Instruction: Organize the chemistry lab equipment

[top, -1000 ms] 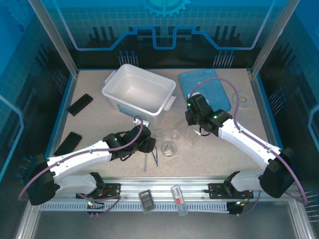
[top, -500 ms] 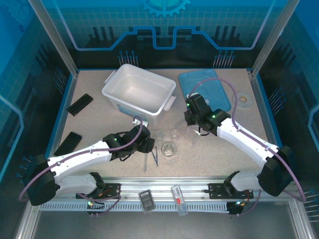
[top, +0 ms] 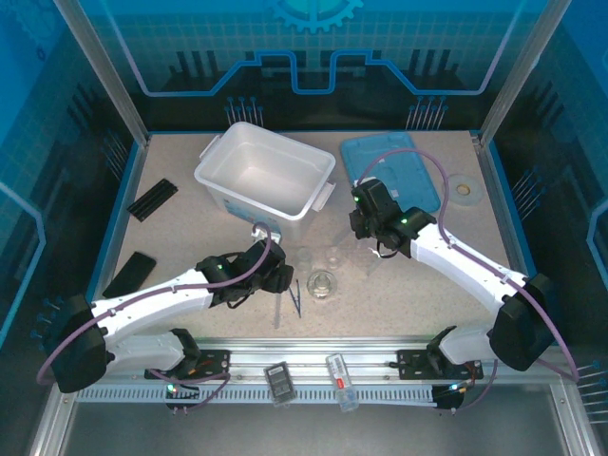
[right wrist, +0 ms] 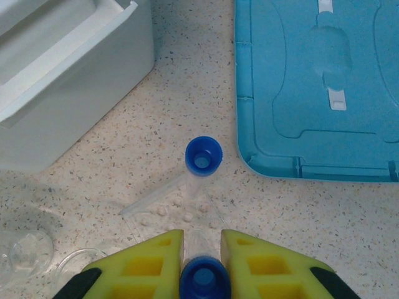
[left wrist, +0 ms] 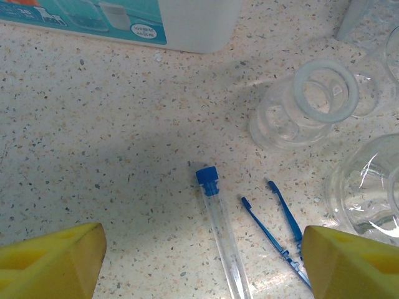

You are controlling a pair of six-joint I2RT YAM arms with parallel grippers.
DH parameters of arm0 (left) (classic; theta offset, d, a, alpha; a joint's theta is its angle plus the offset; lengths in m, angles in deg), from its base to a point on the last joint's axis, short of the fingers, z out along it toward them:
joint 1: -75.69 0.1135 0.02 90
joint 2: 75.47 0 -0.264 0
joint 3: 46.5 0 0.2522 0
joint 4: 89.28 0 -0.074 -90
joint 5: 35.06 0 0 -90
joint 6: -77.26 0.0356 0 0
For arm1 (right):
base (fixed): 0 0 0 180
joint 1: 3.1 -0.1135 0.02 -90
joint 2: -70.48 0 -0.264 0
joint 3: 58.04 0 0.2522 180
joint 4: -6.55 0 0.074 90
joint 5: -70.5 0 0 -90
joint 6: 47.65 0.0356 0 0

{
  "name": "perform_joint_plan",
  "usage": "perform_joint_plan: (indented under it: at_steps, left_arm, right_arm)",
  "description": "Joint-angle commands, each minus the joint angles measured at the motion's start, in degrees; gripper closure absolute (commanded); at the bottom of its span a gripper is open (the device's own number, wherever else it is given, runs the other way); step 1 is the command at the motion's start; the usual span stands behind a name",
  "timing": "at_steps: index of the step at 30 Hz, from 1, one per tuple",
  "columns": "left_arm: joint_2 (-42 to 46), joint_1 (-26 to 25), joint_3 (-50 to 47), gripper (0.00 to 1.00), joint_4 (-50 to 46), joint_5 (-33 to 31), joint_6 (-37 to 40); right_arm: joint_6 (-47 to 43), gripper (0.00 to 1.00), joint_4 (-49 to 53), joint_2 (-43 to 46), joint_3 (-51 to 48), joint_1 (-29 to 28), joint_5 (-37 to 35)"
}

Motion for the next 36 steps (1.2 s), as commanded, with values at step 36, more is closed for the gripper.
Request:
perform_joint_plan:
  at_steps: [36]
  left_arm:
    - [-7.3, 0.3, -4.1, 0.28, 0.4, 4.6, -6.5]
  right_arm:
    - [2.3, 0.6, 9.7, 11.2, 1.0, -0.3, -0.6]
